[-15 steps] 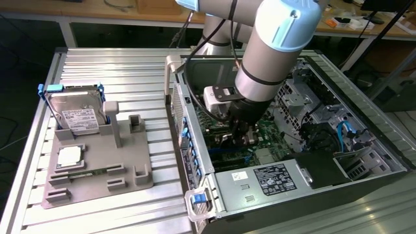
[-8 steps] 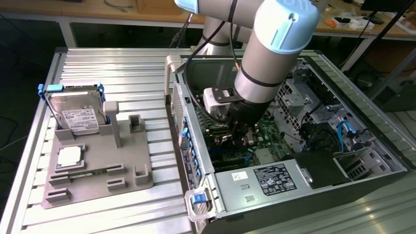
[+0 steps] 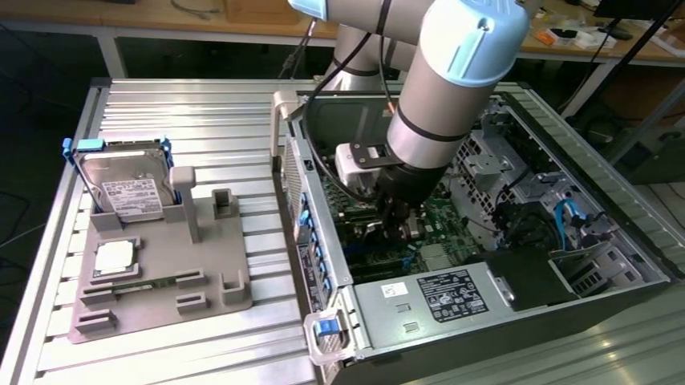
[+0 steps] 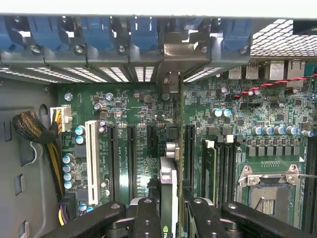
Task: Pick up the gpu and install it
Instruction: 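Insert the gpu into the slot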
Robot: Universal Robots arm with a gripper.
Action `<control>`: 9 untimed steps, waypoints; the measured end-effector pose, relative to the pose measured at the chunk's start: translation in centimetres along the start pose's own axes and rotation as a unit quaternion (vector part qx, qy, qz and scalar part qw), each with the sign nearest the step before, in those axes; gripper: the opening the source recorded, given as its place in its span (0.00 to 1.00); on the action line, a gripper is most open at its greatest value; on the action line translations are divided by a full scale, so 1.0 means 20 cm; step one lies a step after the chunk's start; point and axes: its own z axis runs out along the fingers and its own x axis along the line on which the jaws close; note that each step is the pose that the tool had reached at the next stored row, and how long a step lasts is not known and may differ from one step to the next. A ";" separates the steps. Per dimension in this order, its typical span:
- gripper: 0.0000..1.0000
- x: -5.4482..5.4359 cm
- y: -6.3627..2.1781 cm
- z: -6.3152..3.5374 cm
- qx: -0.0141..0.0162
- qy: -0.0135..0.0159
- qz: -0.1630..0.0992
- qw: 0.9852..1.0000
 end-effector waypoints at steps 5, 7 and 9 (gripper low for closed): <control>0.27 0.00 0.000 0.009 0.001 0.000 -0.001 1.000; 0.27 0.00 0.000 0.011 0.001 0.001 -0.001 1.000; 0.27 0.00 0.000 0.014 0.001 0.001 -0.001 1.000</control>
